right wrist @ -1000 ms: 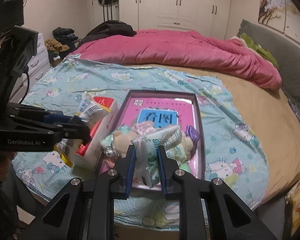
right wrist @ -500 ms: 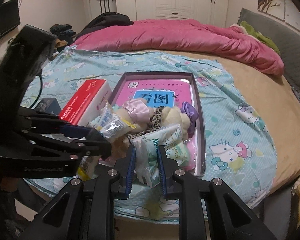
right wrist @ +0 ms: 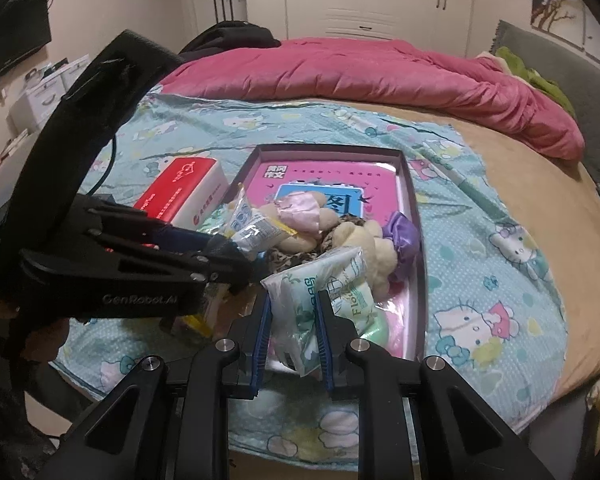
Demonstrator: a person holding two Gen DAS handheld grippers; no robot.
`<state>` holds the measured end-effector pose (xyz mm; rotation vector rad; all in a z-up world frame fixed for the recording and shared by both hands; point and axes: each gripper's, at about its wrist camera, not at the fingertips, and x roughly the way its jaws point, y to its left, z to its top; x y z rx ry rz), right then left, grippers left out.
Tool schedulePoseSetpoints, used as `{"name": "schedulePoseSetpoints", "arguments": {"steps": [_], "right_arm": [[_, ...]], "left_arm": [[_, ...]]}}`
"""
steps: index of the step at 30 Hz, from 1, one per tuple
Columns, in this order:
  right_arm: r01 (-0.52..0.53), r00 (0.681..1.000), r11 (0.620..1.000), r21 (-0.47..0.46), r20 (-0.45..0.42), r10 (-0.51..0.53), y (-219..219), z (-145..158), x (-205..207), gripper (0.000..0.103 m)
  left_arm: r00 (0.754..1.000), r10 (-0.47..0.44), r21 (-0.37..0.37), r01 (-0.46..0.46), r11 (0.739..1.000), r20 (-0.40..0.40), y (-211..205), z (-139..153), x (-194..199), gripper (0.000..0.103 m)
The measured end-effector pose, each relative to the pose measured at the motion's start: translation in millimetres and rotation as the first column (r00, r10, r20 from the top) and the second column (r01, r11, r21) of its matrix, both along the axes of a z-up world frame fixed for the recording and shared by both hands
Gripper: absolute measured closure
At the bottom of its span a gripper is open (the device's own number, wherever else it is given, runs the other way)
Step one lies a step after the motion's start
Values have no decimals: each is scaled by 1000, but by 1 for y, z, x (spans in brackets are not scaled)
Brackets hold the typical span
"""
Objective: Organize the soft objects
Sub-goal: 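Lower the snack bag with the left tool while the right tool lowers the tissue pack into the box, then open the right tool on the tissue pack while the left tool releases the snack bag in the box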
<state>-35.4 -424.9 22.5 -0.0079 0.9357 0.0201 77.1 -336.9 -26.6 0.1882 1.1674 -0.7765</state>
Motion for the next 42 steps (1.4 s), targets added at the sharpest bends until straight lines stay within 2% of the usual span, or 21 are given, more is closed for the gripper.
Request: {"name": "schedulePoseSetpoints", "arguments": {"steps": [4,16,26,32,37,42], "right_arm": [[-22,1000,1000,3,1,22,2,-5,8,81],[-34,999,999,-17,14,34,1,-16,30,81],[-54,998,998,12,-11,54,5,-41,23,81],[-49,999,999,14,-16,50,4,-46,24,77],[-44,999,999,5,-28,44,2,-48,24,68],[-34,999,999,4,-23,34,1,-47,22,67]], "left_arm": [[1000,-1,8,1,1000,23,1,-1,4,65],[1000,16,9,-16,1000,19,5,-7,16,65],[1000,18,-10,-18,1000,6,7,-9,17,65],[1000,18,-11,-18,1000,5,6,-9,17,65],[1000,18,-11,-18,1000,5,6,-9,16,65],[1000,18,-12,-18,1000,6,6,-9,17,65]]}}
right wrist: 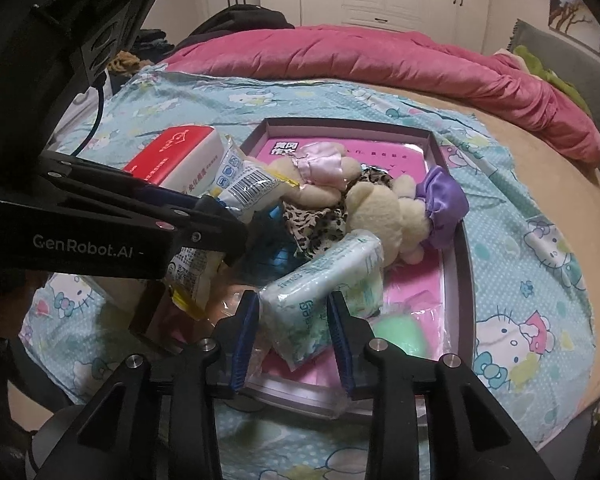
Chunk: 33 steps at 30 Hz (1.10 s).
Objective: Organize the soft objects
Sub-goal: 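Open the right tool on the tissue pack while the left tool releases the snack bag in the box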
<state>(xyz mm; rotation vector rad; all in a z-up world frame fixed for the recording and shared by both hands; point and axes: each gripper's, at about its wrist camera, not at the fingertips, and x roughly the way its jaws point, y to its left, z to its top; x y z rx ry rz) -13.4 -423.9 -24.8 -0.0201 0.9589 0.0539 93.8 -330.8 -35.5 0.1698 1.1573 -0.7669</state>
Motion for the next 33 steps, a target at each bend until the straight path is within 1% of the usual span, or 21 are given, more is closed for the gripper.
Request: {"name": "schedulePoseSetpoints", "arguments": {"steps": [2,4,6,7,14,17,20,31,32,33], "right_arm": [[1,1000,1000,-4,0,-1,0,1,-1,66],[5,1000,1000,-2,3,-5,-1,4,-3,63],[14,1000,1000,-1,13,-14,-1,7,-6,52],[24,999,1000,4,23,-24,-3,11,-9,51],[89,994,995,38,57,-91,-18,27,-27,48],[107,992,993,40,59,-109,-22,31,-32,46],[121,991,992,41,61,-123,-22,34,-35,45],[149,985,988,35,84,-152,-20,45,-40,44],[151,984,988,32,86,-154,-19,47,-41,44],[156,984,987,27,87,-157,-18,48,-41,41]], "left_arm": [[1000,-1,1,1,1000,0,0,0,0,65],[1000,1,1,-1,1000,0,0,0,0,65],[1000,-3,-1,3,1000,1,-1,0,-1,65],[1000,-4,0,4,1000,1,-1,0,-1,65],[1000,-9,4,9,1000,-2,-5,-1,-3,64],[1000,-24,-6,24,1000,-3,-6,0,-5,60],[1000,-27,-16,27,1000,-3,-7,3,-5,52],[999,-37,-26,38,999,25,0,16,-11,48],[999,-38,-26,38,999,27,1,17,-11,48],[999,-37,-25,38,999,28,2,18,-12,48]]}}
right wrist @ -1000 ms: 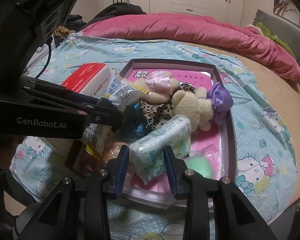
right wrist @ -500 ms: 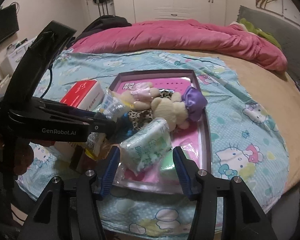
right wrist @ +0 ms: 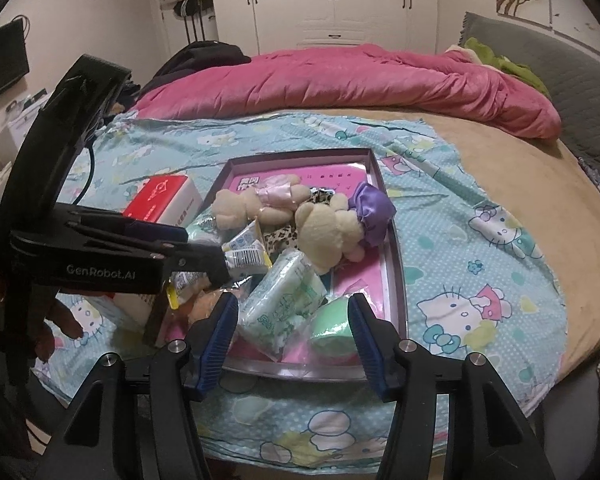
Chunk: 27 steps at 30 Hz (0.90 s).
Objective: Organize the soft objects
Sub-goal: 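Open the right tool on the tissue pack while the left tool releases the snack bag in the box, then move both open tools back away from the book box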
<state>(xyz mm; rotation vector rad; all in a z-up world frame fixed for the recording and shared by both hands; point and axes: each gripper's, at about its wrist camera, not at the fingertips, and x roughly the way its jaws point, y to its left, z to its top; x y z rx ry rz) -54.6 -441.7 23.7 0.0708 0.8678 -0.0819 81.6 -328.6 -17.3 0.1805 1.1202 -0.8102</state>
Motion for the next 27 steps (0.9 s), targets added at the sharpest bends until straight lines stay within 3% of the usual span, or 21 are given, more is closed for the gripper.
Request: {"name": "schedulePoseSetpoints", "arguments": {"steps": [3,5,27], "right_arm": [[10,1000,1000,-12,9,-10,3,6,-2,31],[12,1000,1000,-10,14,-12,5,9,-4,29],[173,984,980,-97,-21,-176,36,29,-18,23]], "left_arm": [[1000,6,-9,-6,1000,3,5,6,-3,46],[1000,4,-15,-3,1000,14,8,11,-6,44],[993,70,24,-73,997,96,63,43,-30,39]]}}
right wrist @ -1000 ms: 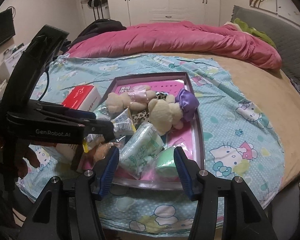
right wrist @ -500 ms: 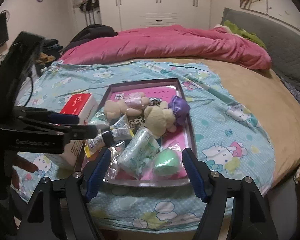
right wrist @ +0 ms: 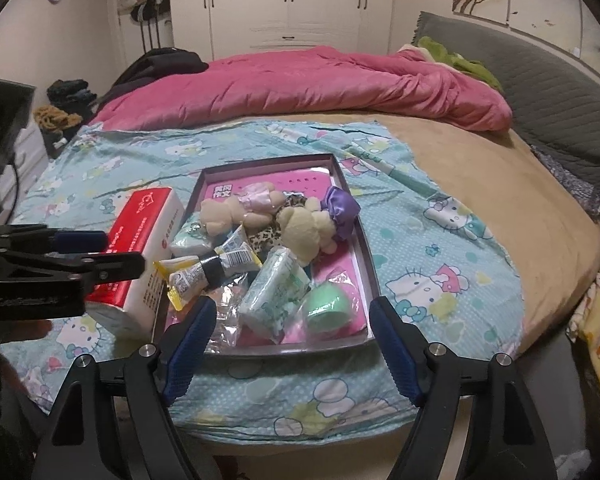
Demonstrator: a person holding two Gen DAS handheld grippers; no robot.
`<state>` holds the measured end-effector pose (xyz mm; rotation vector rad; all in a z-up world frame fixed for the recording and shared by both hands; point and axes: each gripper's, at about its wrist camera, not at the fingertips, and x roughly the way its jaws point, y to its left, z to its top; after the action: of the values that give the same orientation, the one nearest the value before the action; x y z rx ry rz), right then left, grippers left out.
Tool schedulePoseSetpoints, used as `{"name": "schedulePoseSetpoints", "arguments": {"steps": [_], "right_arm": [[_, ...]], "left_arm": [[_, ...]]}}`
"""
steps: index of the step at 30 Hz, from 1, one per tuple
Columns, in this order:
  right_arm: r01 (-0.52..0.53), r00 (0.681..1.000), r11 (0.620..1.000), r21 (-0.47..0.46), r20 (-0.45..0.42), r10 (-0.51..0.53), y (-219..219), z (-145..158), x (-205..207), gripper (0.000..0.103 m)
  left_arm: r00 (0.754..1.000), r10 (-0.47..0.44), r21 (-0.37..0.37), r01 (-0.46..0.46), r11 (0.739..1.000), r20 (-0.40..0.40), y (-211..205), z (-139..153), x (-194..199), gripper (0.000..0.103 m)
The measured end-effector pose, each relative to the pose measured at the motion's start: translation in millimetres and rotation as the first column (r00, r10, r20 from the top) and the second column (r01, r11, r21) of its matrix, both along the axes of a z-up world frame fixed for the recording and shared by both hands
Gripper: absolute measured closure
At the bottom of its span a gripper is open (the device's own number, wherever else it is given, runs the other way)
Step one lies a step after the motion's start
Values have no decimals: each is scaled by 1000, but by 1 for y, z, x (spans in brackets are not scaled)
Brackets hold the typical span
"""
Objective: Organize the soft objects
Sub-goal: 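Move both open tools back away from the book box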
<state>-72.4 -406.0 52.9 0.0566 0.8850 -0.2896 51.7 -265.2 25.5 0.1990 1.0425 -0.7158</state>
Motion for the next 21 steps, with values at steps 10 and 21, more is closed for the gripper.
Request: {"name": "schedulePoseSetpoints", "arguments": {"steps": [10,21], "right_arm": [[55,998,998,23,-7,-55,25,2,10,23],[146,984,989,25,100,-147,81,27,-14,23]], "left_arm": [[995,100,8,-100,995,23,55,8,4,39],[984,166,-20,-165,986,67,111,23,-10,39]]}}
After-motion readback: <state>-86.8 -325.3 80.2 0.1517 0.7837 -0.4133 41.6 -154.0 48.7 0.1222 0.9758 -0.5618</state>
